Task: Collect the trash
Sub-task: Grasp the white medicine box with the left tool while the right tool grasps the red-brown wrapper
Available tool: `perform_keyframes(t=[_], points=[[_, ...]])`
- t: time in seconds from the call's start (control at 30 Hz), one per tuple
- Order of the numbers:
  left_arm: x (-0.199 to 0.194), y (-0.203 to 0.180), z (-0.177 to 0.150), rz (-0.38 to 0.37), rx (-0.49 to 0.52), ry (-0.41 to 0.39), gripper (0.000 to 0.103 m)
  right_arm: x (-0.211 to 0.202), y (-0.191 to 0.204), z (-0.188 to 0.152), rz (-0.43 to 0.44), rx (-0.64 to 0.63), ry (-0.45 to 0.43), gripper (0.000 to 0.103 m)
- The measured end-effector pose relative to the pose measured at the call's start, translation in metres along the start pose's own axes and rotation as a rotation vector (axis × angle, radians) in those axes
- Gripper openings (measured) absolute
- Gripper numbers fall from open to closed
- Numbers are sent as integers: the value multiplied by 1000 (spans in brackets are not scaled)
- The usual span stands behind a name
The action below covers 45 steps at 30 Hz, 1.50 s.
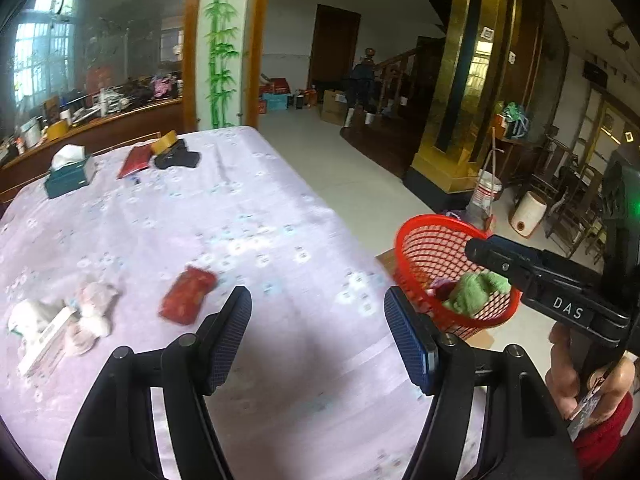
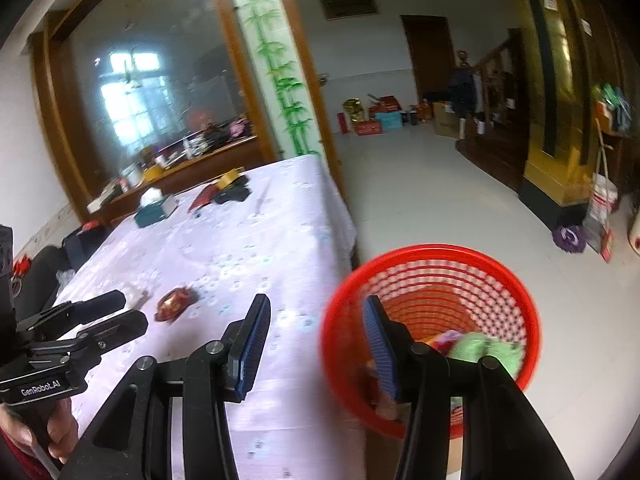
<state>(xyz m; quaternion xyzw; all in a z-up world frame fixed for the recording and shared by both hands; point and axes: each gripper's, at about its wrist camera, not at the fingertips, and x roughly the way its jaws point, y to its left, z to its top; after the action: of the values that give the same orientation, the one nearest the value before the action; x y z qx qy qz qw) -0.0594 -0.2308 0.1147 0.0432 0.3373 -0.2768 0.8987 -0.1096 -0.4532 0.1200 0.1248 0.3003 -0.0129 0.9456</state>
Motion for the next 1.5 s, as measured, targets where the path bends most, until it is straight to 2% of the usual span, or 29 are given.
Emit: perform_keyframes(t=[0.23,0.4,0.53,0.67,0.8,0.87,0.93,1.0,1.03,1.17,1.3,1.4,1.5], points=[[-25,37,-17,53,-18,-7,68,15,47,-4,54,-55,32,52],[-40,76,-34,119,-57,1,68,28,70,-5,93,-74,70,52],[-58,114,-50,186,-106,0,68,39,80,-9,132,-64,115,52],[-70,167,-66,236,-206,26,68,51,90,-14,164,-58,161,52],[-68,213,-73,250,-287,49,68,60,99,-17,190,-53,191,52],[-62,231,-73,283,-309,64,68,63,105,-18,194,-58,199,52],[-57,240,-70,299,-292,61,68,64,109,-20,194,-68,203,52],[-45,250,-66,370,-259,79,68,64,110,-21,189,-75,207,52],[-41,253,-68,377,-241,86,66,65,111,-23,188,-76,210,52],[-19,258,-71,358,-203,155,48,68,112,-25,180,-85,221,52],[-11,250,-72,332,-157,178,48,74,113,-25,175,-89,233,52],[4,246,-71,353,-118,213,48,81,118,-24,177,-94,244,52],[18,246,-71,360,-108,237,38,86,124,-25,187,-99,261,52]])
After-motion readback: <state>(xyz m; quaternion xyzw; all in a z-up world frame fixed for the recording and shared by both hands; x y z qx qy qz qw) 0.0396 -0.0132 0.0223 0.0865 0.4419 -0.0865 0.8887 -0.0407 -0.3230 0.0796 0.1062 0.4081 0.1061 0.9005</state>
